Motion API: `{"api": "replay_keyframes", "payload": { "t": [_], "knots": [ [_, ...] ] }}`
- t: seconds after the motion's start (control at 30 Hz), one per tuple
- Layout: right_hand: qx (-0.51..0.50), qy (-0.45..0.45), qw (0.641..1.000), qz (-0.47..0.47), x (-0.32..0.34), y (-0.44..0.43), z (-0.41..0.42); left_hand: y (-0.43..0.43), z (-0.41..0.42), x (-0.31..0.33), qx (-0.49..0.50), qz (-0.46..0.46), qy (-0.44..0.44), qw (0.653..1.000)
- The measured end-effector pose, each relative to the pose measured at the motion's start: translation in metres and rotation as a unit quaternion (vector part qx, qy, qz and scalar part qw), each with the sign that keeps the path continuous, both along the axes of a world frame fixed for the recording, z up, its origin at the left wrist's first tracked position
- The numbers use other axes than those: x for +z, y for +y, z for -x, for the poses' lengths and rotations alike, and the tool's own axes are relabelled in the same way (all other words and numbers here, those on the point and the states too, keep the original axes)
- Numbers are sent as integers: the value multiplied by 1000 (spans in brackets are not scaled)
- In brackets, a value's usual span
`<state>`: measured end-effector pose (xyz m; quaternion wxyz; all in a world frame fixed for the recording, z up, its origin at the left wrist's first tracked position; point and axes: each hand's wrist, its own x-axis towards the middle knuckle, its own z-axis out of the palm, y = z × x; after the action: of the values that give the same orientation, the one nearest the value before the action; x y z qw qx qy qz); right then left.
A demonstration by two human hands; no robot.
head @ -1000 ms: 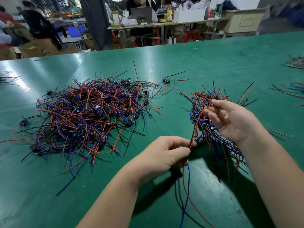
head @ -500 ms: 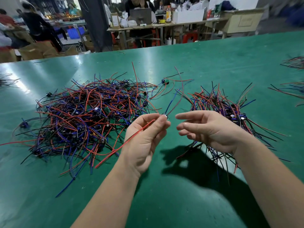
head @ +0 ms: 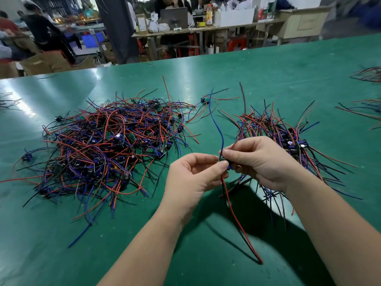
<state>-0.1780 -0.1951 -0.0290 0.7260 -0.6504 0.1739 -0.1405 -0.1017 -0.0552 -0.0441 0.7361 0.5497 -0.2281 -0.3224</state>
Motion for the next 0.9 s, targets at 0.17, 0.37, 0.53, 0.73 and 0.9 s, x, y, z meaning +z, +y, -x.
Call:
{"api": "replay_keyframes", "payload": {
  "t": [0.17,0.37,0.53,0.73,0.9],
  "knots": [
    [39,5,999,-1,-1,-1,2,0,0,1,-6,-37,19,999],
    [65,7,998,17,-1,-1,3,3,-1,1,-44,-69,11,997],
    [124,15,992,-6,0,-7,7,4,1,5,-90,-75,31,993],
    [106,31,994,2,1,-9,10,3,0,5,-76,-75,89,990],
    [36,36,998,22,5,-12,11,7,-2,6,-127,-127,42,983]
  ]
}}
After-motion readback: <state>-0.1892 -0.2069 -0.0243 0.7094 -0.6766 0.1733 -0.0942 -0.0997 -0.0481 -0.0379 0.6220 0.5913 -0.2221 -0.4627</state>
